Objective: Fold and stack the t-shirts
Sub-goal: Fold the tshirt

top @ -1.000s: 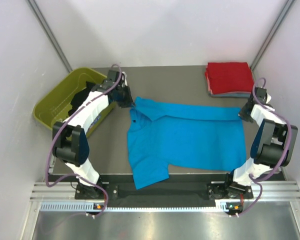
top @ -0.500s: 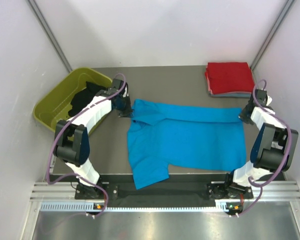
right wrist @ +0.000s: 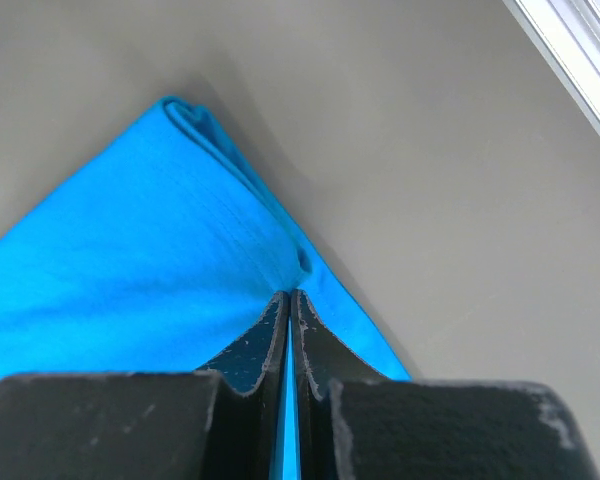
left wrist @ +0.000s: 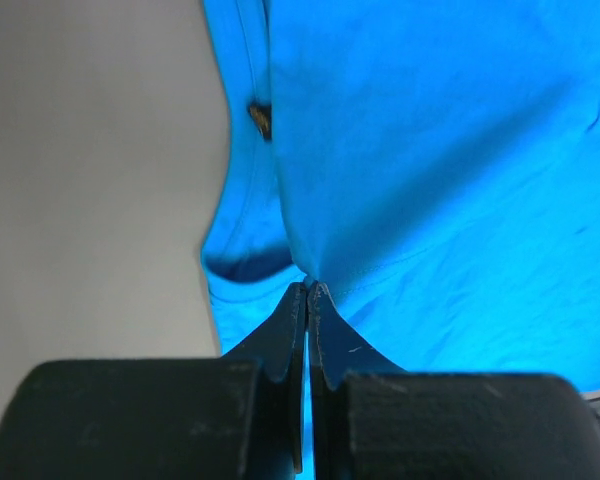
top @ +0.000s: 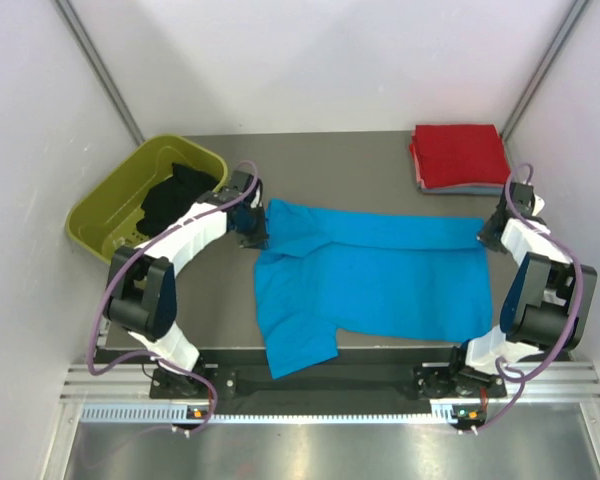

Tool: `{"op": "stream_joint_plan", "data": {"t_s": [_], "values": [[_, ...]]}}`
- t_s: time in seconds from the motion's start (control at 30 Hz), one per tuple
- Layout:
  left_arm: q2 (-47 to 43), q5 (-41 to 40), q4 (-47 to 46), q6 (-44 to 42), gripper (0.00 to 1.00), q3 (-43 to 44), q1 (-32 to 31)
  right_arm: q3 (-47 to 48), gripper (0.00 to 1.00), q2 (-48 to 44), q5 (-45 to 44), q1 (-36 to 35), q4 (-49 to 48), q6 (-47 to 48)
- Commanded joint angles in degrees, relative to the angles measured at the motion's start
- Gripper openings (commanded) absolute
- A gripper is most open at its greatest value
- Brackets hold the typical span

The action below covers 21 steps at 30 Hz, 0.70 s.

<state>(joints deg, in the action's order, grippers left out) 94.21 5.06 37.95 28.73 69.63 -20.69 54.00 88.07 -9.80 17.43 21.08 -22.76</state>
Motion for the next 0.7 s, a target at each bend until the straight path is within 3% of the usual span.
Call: {"op": "stream_joint_plan", "data": {"t_s": [0.0,0.2,0.57,0.67], "values": [[-1.23,-0.92,-0.95,1.15,0.0,-1.77,-1.46,-0.12,0.0,0.69,-2.67,0.76,-0.25,-1.05],[-1.23,-4.53,-0.34,0.8,0.0,-2.48,-2.16,-0.21,0.0,2.72,-3.2,0.85,-0.43,-1.49],[-1.58,-2.6,-0.6,1.32,0.0,-3.0,-2.34,-0.21,0.0,1.93,-4.08,0.85,0.71,-1.93],[-1.93,-0.58,-0.78,1.59,0.0,-3.36,-2.95,1.19,0.14,0.7,-3.12,0.85,2.64,-2.28]]}}
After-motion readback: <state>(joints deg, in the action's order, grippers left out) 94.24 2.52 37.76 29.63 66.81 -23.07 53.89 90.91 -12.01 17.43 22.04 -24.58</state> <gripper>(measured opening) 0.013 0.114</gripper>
